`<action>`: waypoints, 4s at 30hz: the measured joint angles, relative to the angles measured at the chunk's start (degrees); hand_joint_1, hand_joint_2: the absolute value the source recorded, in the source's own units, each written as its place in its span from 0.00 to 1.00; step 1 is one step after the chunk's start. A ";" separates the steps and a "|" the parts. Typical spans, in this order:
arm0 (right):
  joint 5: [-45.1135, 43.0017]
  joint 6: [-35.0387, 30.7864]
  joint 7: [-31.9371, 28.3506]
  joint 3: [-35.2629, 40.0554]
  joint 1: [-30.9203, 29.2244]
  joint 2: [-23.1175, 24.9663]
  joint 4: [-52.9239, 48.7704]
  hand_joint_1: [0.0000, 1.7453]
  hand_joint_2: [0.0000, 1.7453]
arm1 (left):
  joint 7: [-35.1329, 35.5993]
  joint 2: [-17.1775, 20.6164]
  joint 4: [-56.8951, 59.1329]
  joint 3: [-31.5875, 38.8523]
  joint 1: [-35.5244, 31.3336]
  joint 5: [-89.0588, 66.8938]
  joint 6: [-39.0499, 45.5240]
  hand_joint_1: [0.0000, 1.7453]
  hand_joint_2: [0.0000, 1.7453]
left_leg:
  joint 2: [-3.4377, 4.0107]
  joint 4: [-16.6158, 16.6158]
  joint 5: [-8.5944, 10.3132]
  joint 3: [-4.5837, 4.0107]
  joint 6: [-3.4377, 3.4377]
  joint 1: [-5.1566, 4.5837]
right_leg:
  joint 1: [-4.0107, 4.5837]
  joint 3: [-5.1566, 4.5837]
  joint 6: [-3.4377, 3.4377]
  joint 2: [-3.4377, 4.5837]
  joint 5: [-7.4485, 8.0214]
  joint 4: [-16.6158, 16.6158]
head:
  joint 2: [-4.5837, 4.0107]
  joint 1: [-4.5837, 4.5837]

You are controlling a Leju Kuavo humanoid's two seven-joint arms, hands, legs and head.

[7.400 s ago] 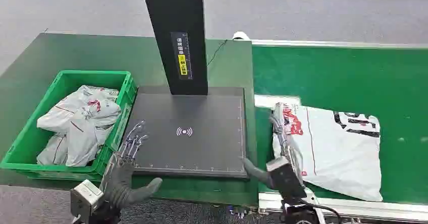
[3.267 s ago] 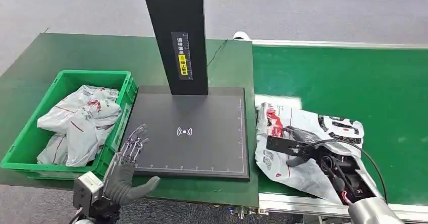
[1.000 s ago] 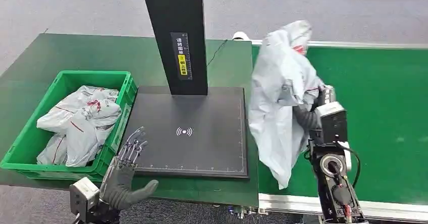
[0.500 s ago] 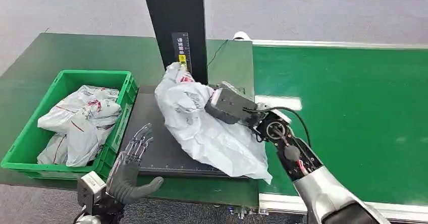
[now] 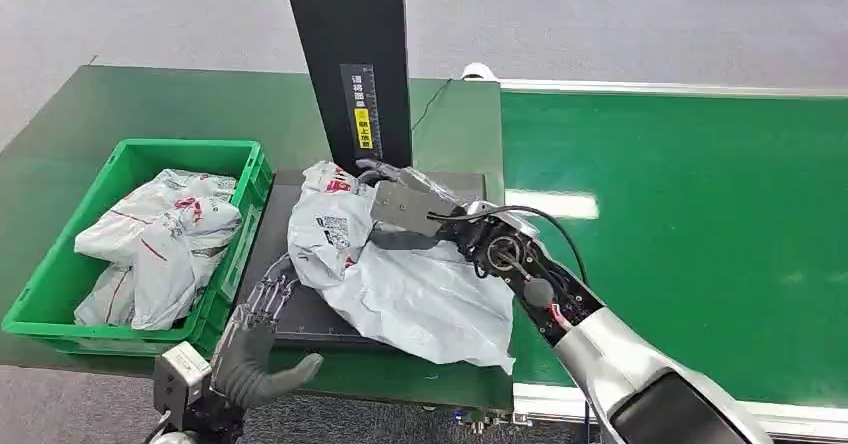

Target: Moved the parcel from conveyor to table for the left to box.

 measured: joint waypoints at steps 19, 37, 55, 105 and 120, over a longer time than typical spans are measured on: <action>-12.65 -5.88 -10.40 -22.23 37.79 -7.67 -45.18 0.00 1.00 | 5.27 -2.25 -5.77 10.63 4.28 -5.60 18.58 0.00 1.00 | -0.10 -0.02 -0.07 -0.06 0.00 0.01 | 0.01 -0.03 -0.02 -0.10 -0.07 -0.04 | 0.00 0.02; -11.38 -2.51 -9.42 -29.88 50.09 -2.67 -57.15 0.00 1.00 | 11.50 -2.03 -7.61 4.60 -2.42 -31.12 16.13 0.00 1.00 | -0.06 -0.02 -0.01 0.07 0.01 0.00 | 0.00 0.06 0.00 -0.08 -0.01 -0.05 | 0.00 0.00; -11.69 -1.83 -8.52 -31.69 50.05 -1.31 -55.95 0.00 1.00 | 13.55 3.72 4.38 -16.42 -19.10 -33.90 7.60 0.00 1.00 | -0.05 -0.02 -0.01 0.04 0.00 0.00 | 0.00 0.04 0.00 -0.06 0.00 -0.05 | 0.00 0.02; -13.68 -4.87 -6.31 -31.34 47.66 -0.52 -53.89 0.00 1.00 | 9.73 1.49 35.77 -20.96 -36.43 -20.90 20.95 1.00 1.00 | -0.02 -0.01 0.01 0.00 0.00 0.00 | 0.00 0.03 -0.03 -0.05 0.03 -0.03 | 0.00 0.00; -14.53 -7.89 -7.36 -30.33 49.48 -1.79 -54.13 0.00 1.00 | -3.95 3.15 5.83 -10.01 -25.17 5.67 26.69 1.00 1.00 | 0.00 -0.01 0.01 -0.04 0.00 0.00 | 0.00 -0.02 -0.03 -0.03 0.03 -0.03 | 0.00 0.00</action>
